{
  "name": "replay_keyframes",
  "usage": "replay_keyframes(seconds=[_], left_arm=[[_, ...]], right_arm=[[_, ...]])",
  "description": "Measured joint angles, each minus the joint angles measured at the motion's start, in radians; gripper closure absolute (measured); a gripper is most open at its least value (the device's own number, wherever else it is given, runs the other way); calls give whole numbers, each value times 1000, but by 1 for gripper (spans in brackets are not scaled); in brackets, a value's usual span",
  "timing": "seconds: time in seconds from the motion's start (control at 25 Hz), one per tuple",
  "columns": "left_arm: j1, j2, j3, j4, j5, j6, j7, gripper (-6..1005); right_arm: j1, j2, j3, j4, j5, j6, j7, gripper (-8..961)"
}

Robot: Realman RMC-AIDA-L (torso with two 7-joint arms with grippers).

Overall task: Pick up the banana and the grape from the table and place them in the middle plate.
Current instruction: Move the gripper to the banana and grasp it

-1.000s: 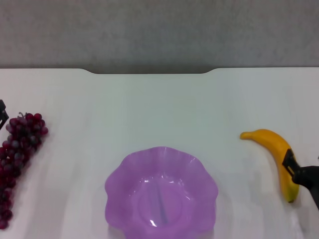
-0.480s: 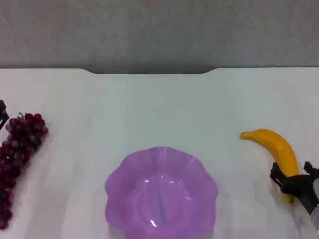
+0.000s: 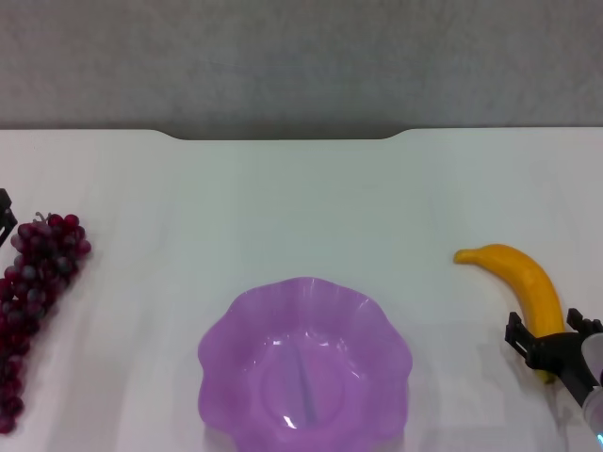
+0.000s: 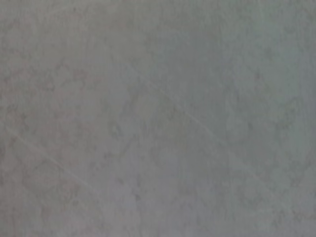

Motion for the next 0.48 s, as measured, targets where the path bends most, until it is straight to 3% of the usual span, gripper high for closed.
replay_keyframes(seconds=[0.28, 0.48], left_arm=[[2, 0, 0, -2, 0, 7, 0, 106], [2, -1, 0, -3, 0, 7, 0, 106]], right_arm=[[0, 0, 0, 2, 1, -1, -1, 73], [-1, 0, 0, 7, 0, -2, -2, 178]])
